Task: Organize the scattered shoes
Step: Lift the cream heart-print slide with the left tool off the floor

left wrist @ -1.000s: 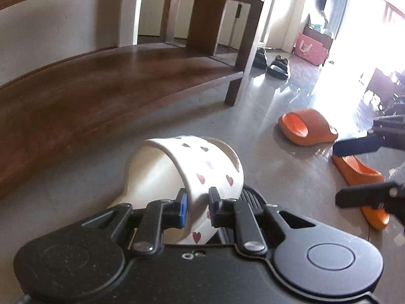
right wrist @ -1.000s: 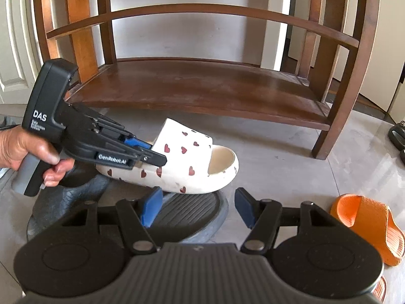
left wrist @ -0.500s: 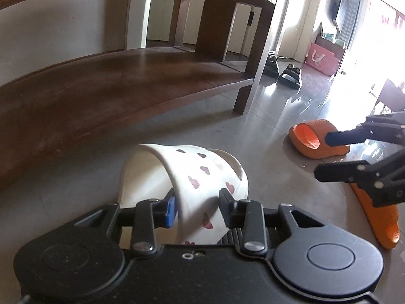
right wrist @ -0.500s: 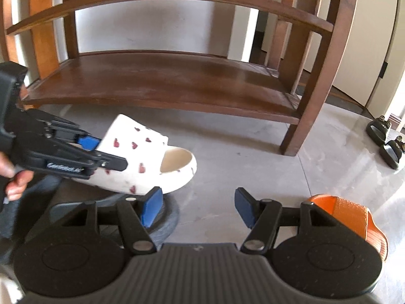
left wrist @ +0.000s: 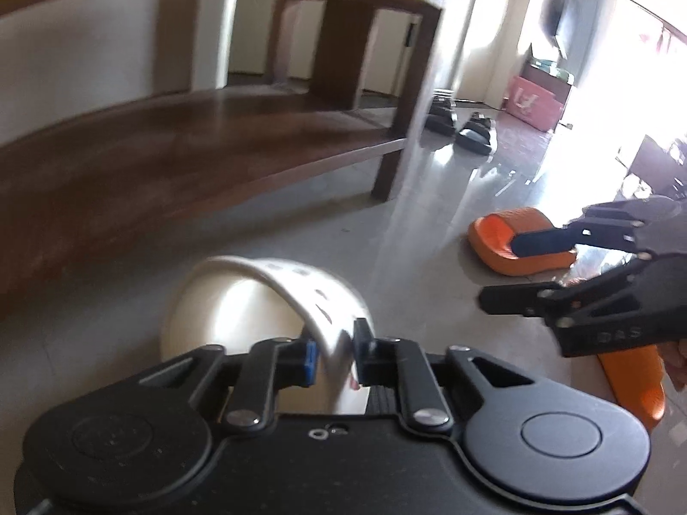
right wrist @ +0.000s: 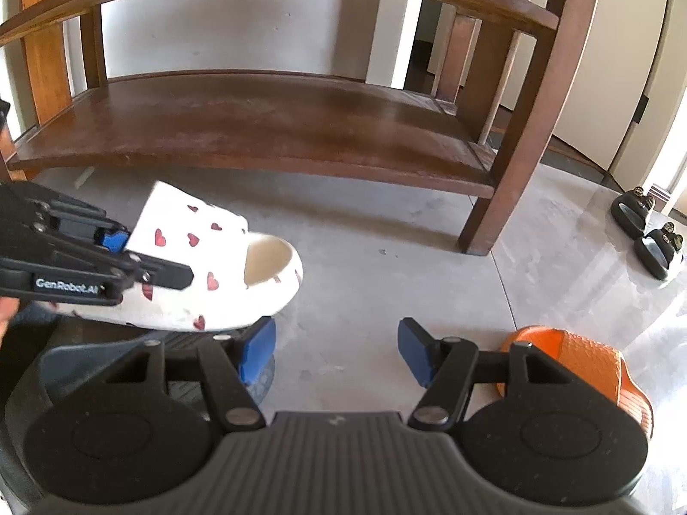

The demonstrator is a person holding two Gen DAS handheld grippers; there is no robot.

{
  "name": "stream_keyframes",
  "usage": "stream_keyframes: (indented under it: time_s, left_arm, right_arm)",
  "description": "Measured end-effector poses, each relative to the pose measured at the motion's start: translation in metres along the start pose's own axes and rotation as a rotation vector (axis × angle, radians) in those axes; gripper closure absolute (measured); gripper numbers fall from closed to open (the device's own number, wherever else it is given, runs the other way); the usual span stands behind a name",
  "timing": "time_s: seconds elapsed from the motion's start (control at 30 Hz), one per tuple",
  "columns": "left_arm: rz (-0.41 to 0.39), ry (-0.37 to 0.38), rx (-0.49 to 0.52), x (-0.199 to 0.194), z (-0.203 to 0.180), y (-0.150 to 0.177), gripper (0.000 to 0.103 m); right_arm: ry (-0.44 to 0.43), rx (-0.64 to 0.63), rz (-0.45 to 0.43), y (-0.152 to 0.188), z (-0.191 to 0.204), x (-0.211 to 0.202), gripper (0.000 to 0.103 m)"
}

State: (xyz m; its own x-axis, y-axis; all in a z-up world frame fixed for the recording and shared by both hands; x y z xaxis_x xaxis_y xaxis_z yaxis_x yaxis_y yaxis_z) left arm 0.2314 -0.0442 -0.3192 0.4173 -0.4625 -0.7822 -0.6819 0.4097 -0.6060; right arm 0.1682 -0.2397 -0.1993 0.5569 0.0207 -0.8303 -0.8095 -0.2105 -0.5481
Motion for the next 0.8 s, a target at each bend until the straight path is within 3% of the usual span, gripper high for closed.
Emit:
stream_keyframes:
  time_s: [0.27, 0.47, 0.8]
  left_arm:
    - [-0.056, 0.035, 0.077, -0.037, -0.016, 0.007, 0.091]
    - [-0.056, 0.055, 0.163, -0.089, -0.027, 0.037, 0.091]
    - [0.012, 0.151, 0.234, -0.207, -0.049, 0.147, 0.091]
  right_arm:
    - [0.017, -0.016, -0.013, 0.0, 0.007, -0.007, 0.036]
    - [0.019, -0.048, -0.04, 0.001, 0.017, -0.023, 0.036]
    - [-0.055, -0.097, -0.056, 0.016, 0.065, -0.046, 0.036]
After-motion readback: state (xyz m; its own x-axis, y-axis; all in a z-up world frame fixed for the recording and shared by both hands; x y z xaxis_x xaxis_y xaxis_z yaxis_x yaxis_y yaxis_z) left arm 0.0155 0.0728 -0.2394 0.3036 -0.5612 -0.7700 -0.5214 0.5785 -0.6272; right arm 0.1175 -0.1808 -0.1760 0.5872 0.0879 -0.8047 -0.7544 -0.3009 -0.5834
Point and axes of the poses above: each gripper's, at about its wrist camera, not at the fingertips, and x roughly the way its jaws point, z to its left, y to its underside, the point moved 2 cm from there along x, roughly the way its jaws point, and after that the axes turned 11 degrees about z, right-handed, at the moved point
